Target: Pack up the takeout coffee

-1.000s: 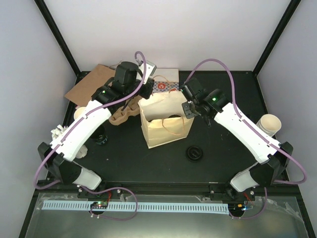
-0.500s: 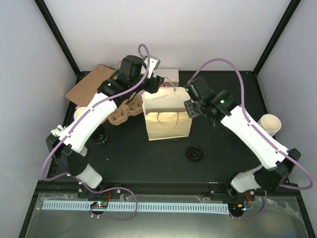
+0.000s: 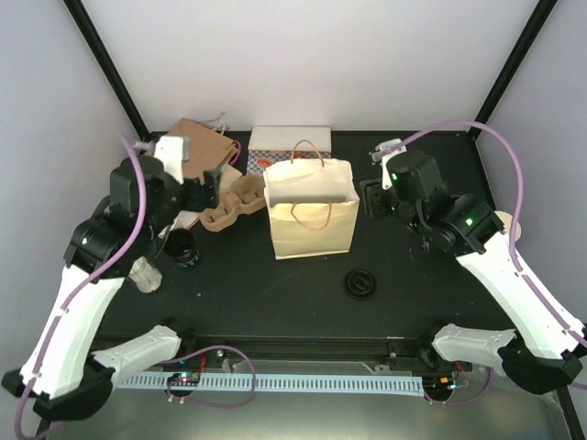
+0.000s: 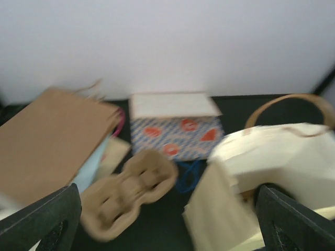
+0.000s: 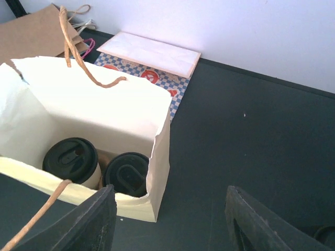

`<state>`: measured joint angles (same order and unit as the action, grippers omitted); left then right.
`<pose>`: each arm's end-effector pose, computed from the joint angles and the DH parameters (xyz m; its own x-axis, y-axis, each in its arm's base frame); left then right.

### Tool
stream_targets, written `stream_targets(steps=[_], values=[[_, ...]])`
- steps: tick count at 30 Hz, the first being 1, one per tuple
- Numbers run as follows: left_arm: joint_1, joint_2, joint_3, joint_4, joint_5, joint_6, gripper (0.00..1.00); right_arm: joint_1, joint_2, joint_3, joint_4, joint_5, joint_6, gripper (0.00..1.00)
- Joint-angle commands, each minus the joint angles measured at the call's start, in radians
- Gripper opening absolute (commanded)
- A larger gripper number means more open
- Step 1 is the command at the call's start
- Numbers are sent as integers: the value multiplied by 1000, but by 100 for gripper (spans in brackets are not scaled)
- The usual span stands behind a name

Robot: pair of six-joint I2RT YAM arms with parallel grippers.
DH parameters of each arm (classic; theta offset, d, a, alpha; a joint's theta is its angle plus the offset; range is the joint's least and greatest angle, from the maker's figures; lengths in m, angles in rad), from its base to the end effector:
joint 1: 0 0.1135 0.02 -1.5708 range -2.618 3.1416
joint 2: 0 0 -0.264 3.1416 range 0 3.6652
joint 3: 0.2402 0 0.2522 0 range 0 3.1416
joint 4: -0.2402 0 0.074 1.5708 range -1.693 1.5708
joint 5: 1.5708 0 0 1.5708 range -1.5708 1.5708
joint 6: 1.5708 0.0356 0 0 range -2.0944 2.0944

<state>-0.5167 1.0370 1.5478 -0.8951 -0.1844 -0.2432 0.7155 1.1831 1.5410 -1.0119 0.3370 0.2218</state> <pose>0.1520 -0.0788 0.4720 -0.3977 -0.0463 -0.9163 0.2494 0.9557 -0.1565 0.1692 0.1315 0.4345 -0.5405 -0.1947 -0.8185 -0.3097 0.9506 -0.0216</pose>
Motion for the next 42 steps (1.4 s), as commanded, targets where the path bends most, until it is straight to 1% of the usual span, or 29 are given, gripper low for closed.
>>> stream_targets(steps=[1, 3, 4, 5, 7, 10, 11, 12, 13, 15, 18, 23, 29, 33, 39, 41, 42], values=[[139, -74, -130, -183, -148, -138, 95, -5, -69, -49, 88, -38, -3, 59], [251, -105, -159, -223, -163, -171, 97, -4, -98, -74, 103, -55, 2, 59], [277, -119, -170, -244, -185, -193, 98, -4, -109, -85, 108, -60, 6, 59], [330, -131, -186, -256, -197, -208, 99, -4, -120, -96, 112, -74, 10, 59], [404, -156, -234, -262, -200, -236, 98, -5, -139, -116, 115, -93, 15, 59], [481, -157, -287, -291, -205, -294, 92, -4, -163, -147, 120, -116, 19, 59], [497, -147, -295, -322, -235, -316, 89, -5, -170, -155, 123, -121, 19, 59], [505, -142, -299, -337, -254, -342, 86, -5, -176, -162, 122, -126, 19, 59], [509, -133, -305, -362, -295, -364, 85, -5, -180, -166, 123, -131, 18, 59], [513, -126, -320, -388, -327, -402, 83, -4, -188, -174, 121, -137, 17, 59], [514, -136, -354, -382, -320, -420, 80, -4, -192, -178, 121, -149, 15, 59], [524, -150, -397, -351, -351, -426, 72, -4, -192, -176, 121, -168, 14, 59], [549, -116, -397, -327, -344, -424, 57, -5, -199, -186, 124, -169, 17, 59], [557, -107, -410, -320, -367, -432, 53, -4, -200, -191, 124, -161, 16, 59], [570, -97, -422, -345, -414, -475, 56, -4, -193, -188, 122, -165, 13, 59], [574, -99, -427, -343, -425, -478, 55, -5, -190, -189, 124, -167, 14, 59], [575, -101, -428, -344, -430, -478, 52, -4, -189, -190, 124, -168, 14, 59]])
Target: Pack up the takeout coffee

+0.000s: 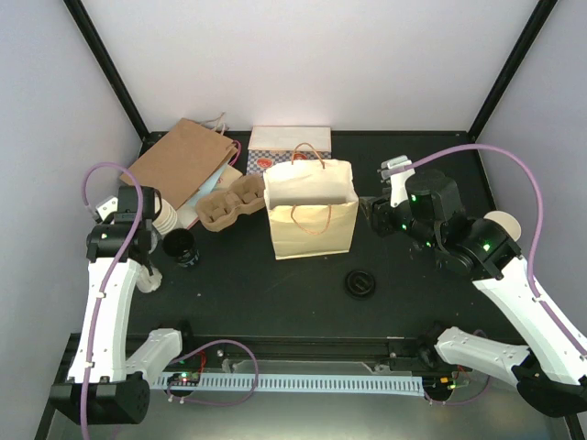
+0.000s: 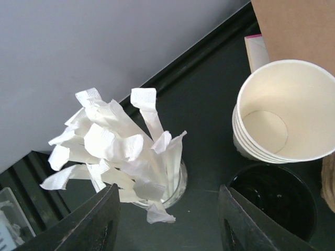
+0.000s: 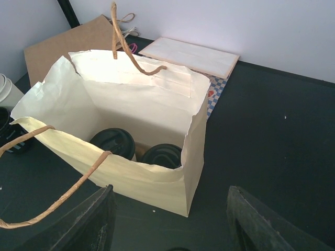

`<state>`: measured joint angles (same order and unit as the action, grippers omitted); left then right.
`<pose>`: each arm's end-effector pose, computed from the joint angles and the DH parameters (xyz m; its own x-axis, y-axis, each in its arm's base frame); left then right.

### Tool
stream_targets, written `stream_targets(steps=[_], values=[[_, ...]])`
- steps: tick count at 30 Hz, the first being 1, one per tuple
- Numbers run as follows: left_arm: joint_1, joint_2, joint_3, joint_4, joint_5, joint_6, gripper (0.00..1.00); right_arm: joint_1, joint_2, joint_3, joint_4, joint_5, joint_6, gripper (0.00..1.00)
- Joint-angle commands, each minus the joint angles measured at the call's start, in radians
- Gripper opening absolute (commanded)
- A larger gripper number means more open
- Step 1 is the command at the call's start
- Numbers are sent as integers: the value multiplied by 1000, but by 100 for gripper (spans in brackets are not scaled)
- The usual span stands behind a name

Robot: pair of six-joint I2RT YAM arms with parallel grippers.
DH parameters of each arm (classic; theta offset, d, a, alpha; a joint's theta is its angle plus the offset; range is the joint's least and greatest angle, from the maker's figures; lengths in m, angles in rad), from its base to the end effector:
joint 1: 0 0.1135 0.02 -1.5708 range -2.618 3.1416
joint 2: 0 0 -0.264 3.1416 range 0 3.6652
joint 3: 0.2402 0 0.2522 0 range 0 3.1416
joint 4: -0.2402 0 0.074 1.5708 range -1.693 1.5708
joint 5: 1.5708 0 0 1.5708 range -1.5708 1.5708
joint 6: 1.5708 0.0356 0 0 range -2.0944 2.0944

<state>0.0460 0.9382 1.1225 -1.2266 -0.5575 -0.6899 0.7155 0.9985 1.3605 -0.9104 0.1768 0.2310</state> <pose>0.1453 0.0255 0.3403 -0.4709 -0.5623 -0.6797 -0.7847 0.6191 0.0315 0.1384 0.1120 0.4214 -0.5049 -0.1402 -0.8517 -0.4282 0.8974 0.1061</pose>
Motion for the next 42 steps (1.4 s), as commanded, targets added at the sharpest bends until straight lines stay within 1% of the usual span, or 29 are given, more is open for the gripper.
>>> stream_targets(steps=[1, 3, 7, 12, 14, 16, 18, 25, 34, 37, 42], values=[[14, -4, -3, -10, -60, -31, 50, -4, -3, -9, 22, -8, 5, 59], [15, -8, -7, -5, -65, -31, 43, -4, 1, -9, 21, -9, 4, 59], [19, -9, -20, 6, -64, -30, 35, -4, 2, -6, 21, -10, 6, 60], [22, -12, -19, 6, -62, -27, 18, -4, 2, -4, 18, -8, 8, 60], [22, -15, -12, -6, -68, -35, 14, -4, 2, -4, 16, -9, 9, 60], [22, -19, 5, -30, -76, -40, 7, -4, 3, -5, 16, -8, 10, 60], [22, -23, 36, -54, -74, -48, 2, -4, 3, -5, 15, -8, 9, 60], [23, -63, 126, -98, -25, -41, 2, -5, 20, 1, 13, -13, 9, 60], [22, -86, 252, -124, 2, 11, 2, -4, 29, 0, 15, -20, 14, 60], [22, -106, 335, -126, 25, 39, 2, -4, 32, 2, 12, -19, 12, 60], [21, -147, 444, -82, 90, 105, 2, -4, 40, 5, 11, -15, 9, 60]])
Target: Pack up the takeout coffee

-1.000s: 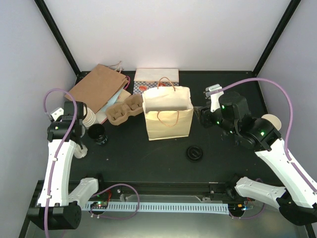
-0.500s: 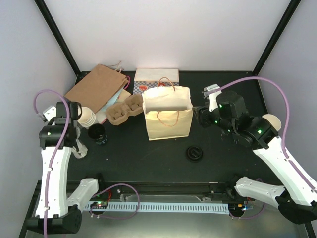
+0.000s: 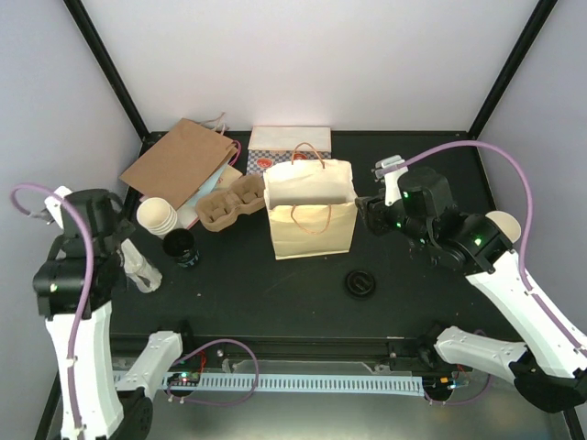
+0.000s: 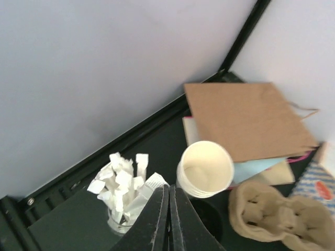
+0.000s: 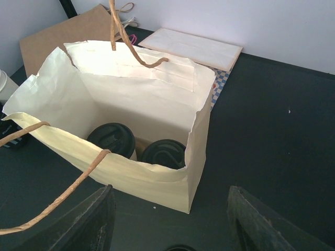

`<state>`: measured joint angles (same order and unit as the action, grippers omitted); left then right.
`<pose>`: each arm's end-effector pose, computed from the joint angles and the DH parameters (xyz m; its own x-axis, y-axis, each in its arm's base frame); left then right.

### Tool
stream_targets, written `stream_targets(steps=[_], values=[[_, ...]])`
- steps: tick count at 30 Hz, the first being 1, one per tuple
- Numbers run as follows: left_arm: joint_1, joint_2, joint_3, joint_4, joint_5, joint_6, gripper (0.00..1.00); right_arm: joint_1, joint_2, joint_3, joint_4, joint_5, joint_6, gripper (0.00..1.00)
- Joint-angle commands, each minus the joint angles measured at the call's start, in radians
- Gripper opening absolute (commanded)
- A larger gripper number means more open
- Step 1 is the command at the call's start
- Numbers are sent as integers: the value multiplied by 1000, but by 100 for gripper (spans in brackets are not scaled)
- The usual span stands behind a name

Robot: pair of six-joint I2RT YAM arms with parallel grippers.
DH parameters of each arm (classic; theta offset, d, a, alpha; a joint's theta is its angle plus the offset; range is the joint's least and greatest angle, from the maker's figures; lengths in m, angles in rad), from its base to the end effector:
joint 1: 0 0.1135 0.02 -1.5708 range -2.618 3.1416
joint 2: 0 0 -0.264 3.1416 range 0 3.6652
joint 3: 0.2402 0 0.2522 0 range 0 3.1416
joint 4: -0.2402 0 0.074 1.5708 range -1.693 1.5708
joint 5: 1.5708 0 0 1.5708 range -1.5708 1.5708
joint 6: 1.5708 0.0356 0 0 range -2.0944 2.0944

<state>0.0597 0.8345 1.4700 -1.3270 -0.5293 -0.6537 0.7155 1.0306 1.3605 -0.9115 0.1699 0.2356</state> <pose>0.0837 0.0230 0.4360 -0.2379 -0.5401 -0.8073 -0.7362 0.6424 -0.2128 0.1456 0.1186 0.4161 -0.5292 -0.1551 -0.8342 -0.4282 0.8976 0.1047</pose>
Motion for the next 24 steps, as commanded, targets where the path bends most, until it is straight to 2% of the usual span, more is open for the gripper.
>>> stream_targets(steps=[1, 7, 13, 16, 20, 24], values=[[6, -54, 113, 33, 92, 97, 2, -4, 10, 5, 13, -10, 5, 60], [7, -220, 83, 228, 167, 203, 2, -4, 16, 5, 7, -12, 6, 60], [7, -308, 78, 384, 389, 254, 2, -4, 13, 0, 6, -4, 8, 60], [7, -304, 50, 466, 595, 245, 2, -4, 13, -1, 8, -7, 10, 60], [7, -270, 1, 615, 962, 220, 1, -4, 12, 2, 7, -7, 11, 60], [7, -215, -23, 761, 1189, 151, 2, -5, 7, 2, 3, -4, 11, 60]])
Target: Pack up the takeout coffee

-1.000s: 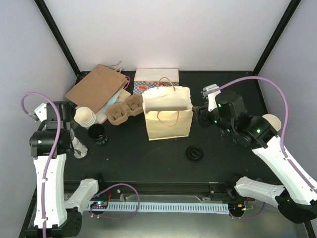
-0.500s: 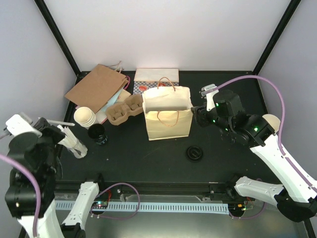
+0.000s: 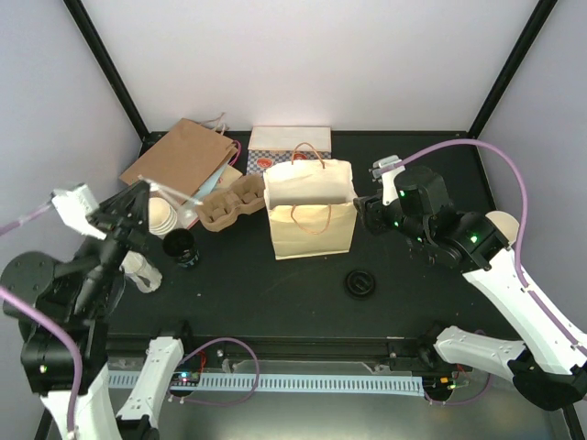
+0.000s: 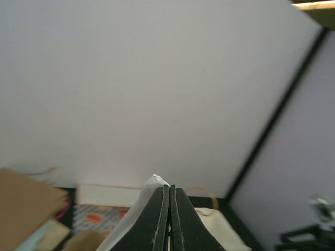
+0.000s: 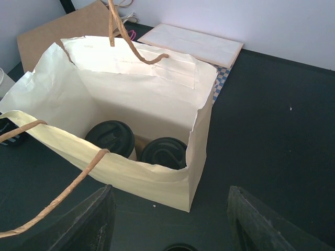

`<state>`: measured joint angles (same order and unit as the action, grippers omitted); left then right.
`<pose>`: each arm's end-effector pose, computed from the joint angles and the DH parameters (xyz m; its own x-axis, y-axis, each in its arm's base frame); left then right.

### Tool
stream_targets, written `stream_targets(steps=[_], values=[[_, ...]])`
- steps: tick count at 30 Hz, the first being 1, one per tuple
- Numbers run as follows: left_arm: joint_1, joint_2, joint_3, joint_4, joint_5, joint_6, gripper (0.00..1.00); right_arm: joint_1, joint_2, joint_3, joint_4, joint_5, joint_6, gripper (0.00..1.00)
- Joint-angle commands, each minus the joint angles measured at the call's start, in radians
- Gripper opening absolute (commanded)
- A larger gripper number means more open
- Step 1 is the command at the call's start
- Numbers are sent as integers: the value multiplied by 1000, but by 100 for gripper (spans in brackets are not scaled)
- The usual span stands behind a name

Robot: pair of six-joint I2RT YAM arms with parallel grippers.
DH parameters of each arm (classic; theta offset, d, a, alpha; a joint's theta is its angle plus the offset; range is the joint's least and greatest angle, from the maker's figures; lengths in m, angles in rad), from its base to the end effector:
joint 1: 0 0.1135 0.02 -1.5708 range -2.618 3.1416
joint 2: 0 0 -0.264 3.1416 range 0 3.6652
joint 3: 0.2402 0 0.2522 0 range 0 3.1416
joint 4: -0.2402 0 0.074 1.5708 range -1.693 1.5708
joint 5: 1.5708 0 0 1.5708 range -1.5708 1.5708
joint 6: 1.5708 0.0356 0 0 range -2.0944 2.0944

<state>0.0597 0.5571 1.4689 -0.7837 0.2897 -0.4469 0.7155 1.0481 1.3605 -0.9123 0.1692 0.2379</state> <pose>0.0063 -0.0098 0.4973 0.0175 -0.4138 -0.9102 0.2586 0.8812 -0.3957 0.1495 0.1220 0.4130 -0.5418 -0.1631 -0.8246 -0.4260 0.8989 0.1021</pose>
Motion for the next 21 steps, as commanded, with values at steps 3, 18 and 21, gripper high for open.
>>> stream_targets(steps=[3, 18, 21], values=[[8, 95, -47, 334, 459, -114, 2, -4, -13, 2, 2, 0, 10, 60], [-52, 259, -74, 707, 570, -305, 2, -5, -49, 15, -4, 24, 30, 60], [-137, 288, -77, 707, 514, -264, 2, -5, -64, 8, 4, 37, 33, 60]])
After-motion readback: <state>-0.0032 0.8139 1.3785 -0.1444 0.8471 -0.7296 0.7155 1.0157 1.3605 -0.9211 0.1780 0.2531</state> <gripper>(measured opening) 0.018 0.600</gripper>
